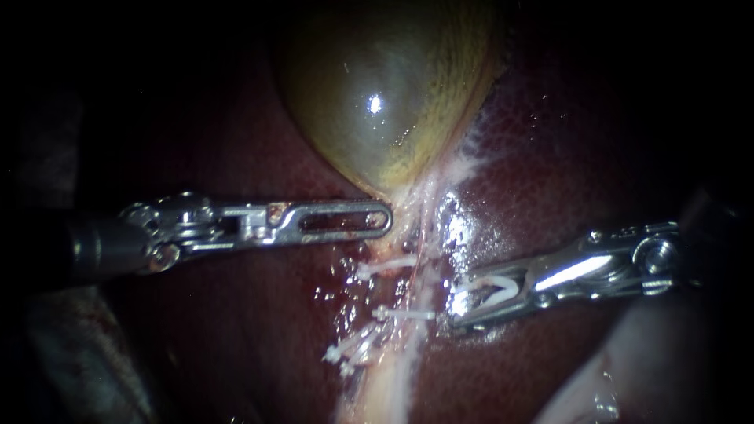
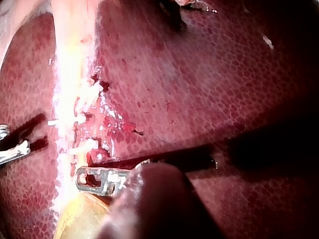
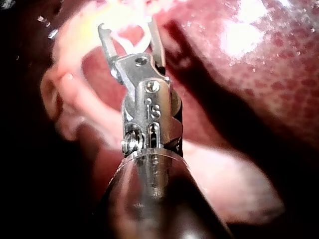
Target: Clipping second clip right tube
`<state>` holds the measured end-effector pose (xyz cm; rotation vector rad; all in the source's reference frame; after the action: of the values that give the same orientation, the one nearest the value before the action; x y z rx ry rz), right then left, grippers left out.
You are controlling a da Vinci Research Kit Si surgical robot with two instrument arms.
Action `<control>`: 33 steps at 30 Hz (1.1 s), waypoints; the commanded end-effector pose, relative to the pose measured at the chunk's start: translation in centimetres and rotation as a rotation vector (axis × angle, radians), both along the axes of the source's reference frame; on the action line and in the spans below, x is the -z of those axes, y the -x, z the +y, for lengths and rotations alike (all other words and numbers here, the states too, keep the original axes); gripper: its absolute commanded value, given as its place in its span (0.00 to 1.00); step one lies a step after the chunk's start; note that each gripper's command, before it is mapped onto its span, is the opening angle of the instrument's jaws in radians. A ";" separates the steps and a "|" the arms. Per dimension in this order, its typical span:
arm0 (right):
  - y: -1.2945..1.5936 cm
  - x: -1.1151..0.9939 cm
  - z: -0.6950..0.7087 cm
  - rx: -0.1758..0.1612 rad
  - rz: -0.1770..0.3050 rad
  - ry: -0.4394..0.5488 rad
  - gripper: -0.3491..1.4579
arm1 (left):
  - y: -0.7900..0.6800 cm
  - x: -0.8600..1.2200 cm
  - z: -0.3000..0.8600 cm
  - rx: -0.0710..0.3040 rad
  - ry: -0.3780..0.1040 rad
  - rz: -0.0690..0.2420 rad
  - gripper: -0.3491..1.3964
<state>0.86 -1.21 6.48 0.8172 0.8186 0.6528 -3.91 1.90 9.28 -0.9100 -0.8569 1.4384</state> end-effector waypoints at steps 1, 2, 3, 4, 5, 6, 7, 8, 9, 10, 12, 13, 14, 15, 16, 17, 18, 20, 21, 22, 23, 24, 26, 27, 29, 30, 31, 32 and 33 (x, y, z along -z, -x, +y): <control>0.00 0.00 0.00 0.000 0.001 0.000 0.45 | 0.00 0.01 0.00 0.000 0.000 0.000 0.00; -0.01 0.00 0.00 0.000 0.000 0.000 0.45 | 0.00 0.01 0.00 0.000 0.000 0.000 0.00; -0.01 0.00 0.00 0.000 0.000 0.000 0.45 | 0.00 0.01 -0.01 0.000 0.000 0.000 0.00; -0.01 0.00 0.00 0.000 0.000 0.000 0.45 | 0.00 0.01 -0.01 0.000 0.000 0.000 0.00; -0.01 0.00 0.00 0.000 0.000 0.000 0.45 | 0.00 0.01 -0.01 0.000 0.000 0.000 0.00; -0.02 0.00 0.00 -0.001 0.000 0.000 0.45 | 0.00 0.02 -0.01 0.000 0.000 0.000 0.00; -0.02 0.00 0.00 -0.001 0.000 0.000 0.45 | 0.00 0.02 -0.01 0.000 0.000 0.000 0.00; -0.02 0.00 0.00 -0.001 0.000 0.000 0.45 | -0.01 0.02 -0.01 0.000 0.000 0.000 0.00; -0.02 0.00 0.00 -0.001 0.000 0.000 0.45 | -0.01 0.02 -0.02 -0.001 0.000 0.000 0.00; -0.02 0.00 -0.01 -0.001 0.000 0.000 0.45 | -0.02 0.02 -0.02 -0.001 0.000 0.000 0.00; -0.03 -0.01 -0.01 -0.001 0.000 0.000 0.45 | -0.04 0.04 -0.03 -0.002 0.000 -0.001 0.00; -0.04 -0.02 -0.01 -0.002 0.000 0.001 0.45 | -0.05 0.06 -0.04 -0.003 0.000 -0.001 0.00; -0.05 -0.02 -0.02 -0.002 -0.001 0.001 0.45 | -0.07 0.08 -0.05 -0.005 -0.002 -0.003 0.00; -0.06 -0.03 -0.02 -0.003 -0.001 0.001 0.45 | -0.08 0.09 -0.06 -0.006 -0.002 -0.004 0.00; -0.08 -0.04 -0.03 -0.004 -0.001 0.002 0.45 | -0.08 0.11 -0.08 -0.006 -0.002 -0.004 0.00; -0.09 -0.04 -0.03 -0.005 -0.002 0.002 0.45 | -0.09 0.14 -0.09 -0.007 -0.002 -0.004 0.00; -0.10 -0.05 -0.03 -0.005 -0.002 0.003 0.45 | -0.10 0.16 -0.11 -0.007 -0.002 -0.005 0.00; -0.13 -0.06 -0.04 -0.006 -0.003 0.004 0.45 | -0.12 0.20 -0.14 -0.008 -0.002 -0.005 0.00; -0.14 -0.07 -0.05 -0.007 -0.003 0.004 0.45 | -0.13 0.21 -0.15 -0.011 -0.003 -0.008 0.00; -0.15 -0.08 -0.05 -0.007 -0.003 0.005 0.45 | -0.15 0.23 -0.17 -0.012 -0.003 -0.008 0.00; -0.15 -0.09 -0.06 -0.008 -0.003 0.006 0.45 | -0.17 0.25 -0.18 -0.013 -0.003 -0.009 0.00; -0.16 -0.11 -0.06 -0.008 -0.003 0.006 0.45 | -0.19 0.26 -0.19 -0.014 -0.003 -0.010 0.00; -0.18 -0.14 -0.07 -0.007 -0.002 0.013 0.45 | -0.24 0.30 -0.23 -0.015 -0.002 -0.013 0.00; -0.19 -0.16 -0.08 -0.010 -0.004 0.009 0.45 | -0.27 0.32 -0.25 -0.018 -0.003 -0.012 0.00; -0.21 -0.20 -0.09 -0.014 -0.007 0.006 0.45 | -0.33 0.35 -0.27 -0.021 -0.004 -0.013 0.00; -0.23 -0.22 -0.10 -0.015 -0.007 0.007 0.45 | -0.37 0.38 -0.28 -0.022 -0.004 -0.014 0.00; -0.24 -0.23 -0.10 -0.019 -0.009 0.003 0.45 | -0.39 0.40 -0.28 -0.023 -0.005 -0.015 0.00; -0.26 -0.25 -0.11 -0.022 -0.012 0.000 0.45 | -0.41 0.42 -0.28 -0.024 -0.006 -0.015 0.00; -0.28 -0.27 -0.11 -0.023 -0.012 0.001 0.45 | -0.43 0.44 -0.28 -0.025 -0.007 -0.016 0.00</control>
<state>1.15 -1.32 6.77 0.8027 0.8174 0.6827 -3.47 1.62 8.81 -0.9097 -0.8876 1.4497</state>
